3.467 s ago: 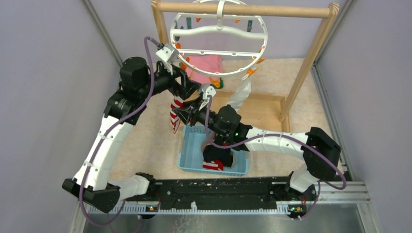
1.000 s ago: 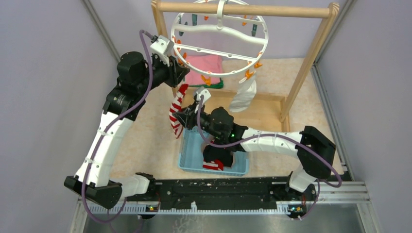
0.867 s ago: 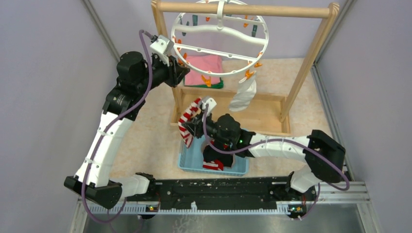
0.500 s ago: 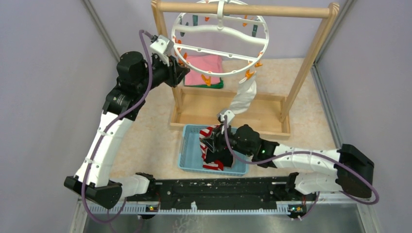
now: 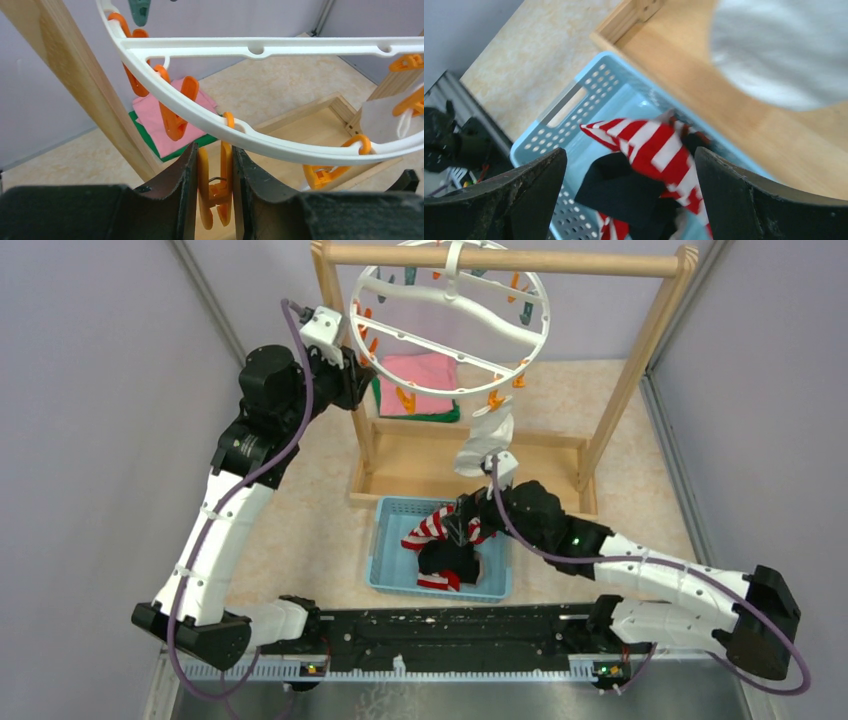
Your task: Remove the socks clipped to the hanger
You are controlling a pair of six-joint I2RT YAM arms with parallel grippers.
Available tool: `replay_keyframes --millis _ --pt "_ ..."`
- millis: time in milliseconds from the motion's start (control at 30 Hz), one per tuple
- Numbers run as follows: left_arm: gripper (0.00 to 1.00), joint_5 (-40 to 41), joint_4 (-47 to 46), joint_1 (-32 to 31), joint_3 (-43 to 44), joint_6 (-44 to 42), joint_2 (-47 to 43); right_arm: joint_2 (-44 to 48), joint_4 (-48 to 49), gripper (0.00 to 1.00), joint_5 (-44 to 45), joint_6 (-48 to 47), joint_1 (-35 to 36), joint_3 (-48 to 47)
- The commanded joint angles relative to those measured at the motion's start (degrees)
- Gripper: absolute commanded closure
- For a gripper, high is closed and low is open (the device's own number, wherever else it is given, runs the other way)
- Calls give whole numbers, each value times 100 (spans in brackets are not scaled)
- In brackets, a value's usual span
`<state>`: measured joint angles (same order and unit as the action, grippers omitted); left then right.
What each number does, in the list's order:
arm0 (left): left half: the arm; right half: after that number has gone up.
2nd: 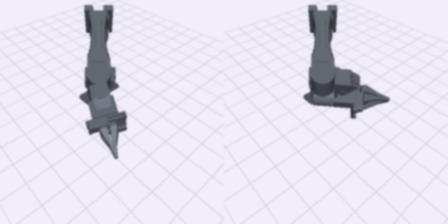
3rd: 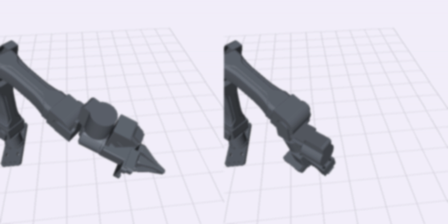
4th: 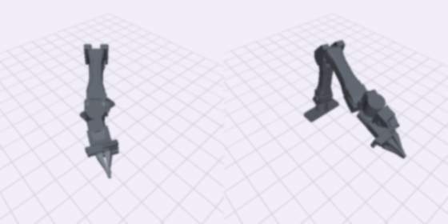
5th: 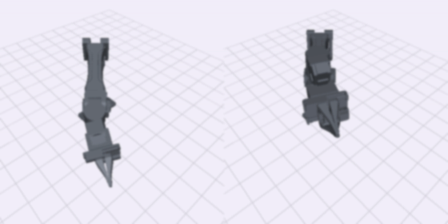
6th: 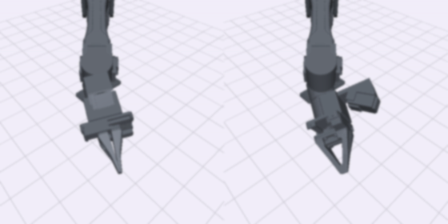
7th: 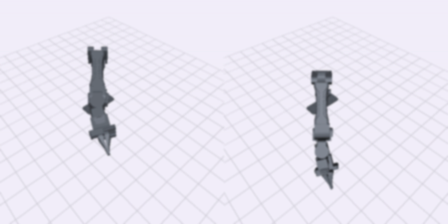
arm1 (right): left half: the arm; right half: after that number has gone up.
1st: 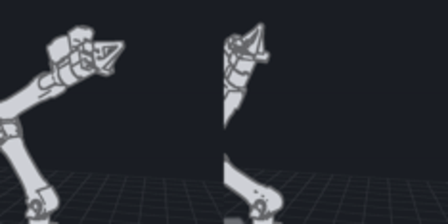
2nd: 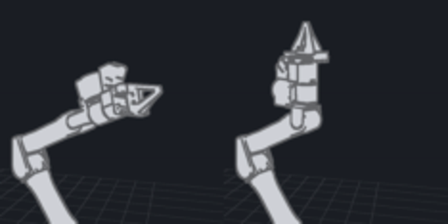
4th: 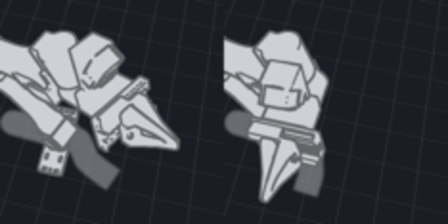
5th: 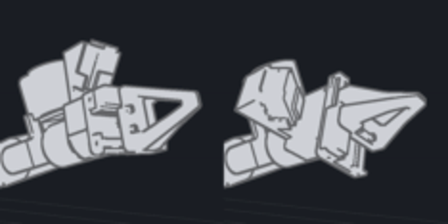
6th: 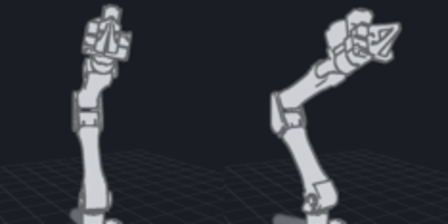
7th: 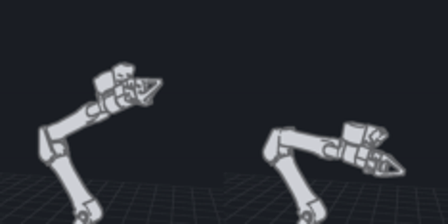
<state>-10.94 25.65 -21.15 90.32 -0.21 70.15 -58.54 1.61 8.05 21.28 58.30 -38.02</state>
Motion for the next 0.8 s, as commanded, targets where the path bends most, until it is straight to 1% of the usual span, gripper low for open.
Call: replay_keyframes --millis 0,167,233,300,433,500,567,600,633,667,700,733,767 --pt "100 766 -458 19 232 -182 -136 437 -601 1 -119 -14 -632 -477" --pt "100 887 -473 38 391 -234 -45 564 -776 1 -767 -168 -1730 -732" --pt "100 914 -420 45 466 -217 15 515 -751 1 -997 -264 -2057 -859" --pt "100 955 -396 51 506 -203 63 498 -490 1 -1024 -464 -2212 -852" --pt "100 1039 -370 67 575 -190 137 486 1155 1 -1478 -1179 -2232 -430" --pt "100 1042 -337 68 627 -189 164 376 1862 2 -1715 -1354 -2232 -299" --pt "100 1042 -272 78 665 -176 171 197 2465 7 -1910 -1437 -2241 -247" --pt "96 1045 -245 78 670 -166 154 37 2631 18 -2000 -1516 -2237 -287" --pt "88 1042 -223 86 663 -155 131 -66 2691 30 -2071 -1577 -2240 -369" --pt "77 1017 -177 91 662 -146 109 -139 2725 44 -2147 -1602 -2236 -439" --pt "58 979 -123 105 662 -123 66 -158 2783 60 -2210 -1586 -2236 -478" --pt "26 927 -58 102 658 -92 24 -161 2851 73 -2298 -1524 -2237 -478" --pt "14 829 38 111 665 -63 -23 -142 2883 85 -2376 -1477 -2226 -478"
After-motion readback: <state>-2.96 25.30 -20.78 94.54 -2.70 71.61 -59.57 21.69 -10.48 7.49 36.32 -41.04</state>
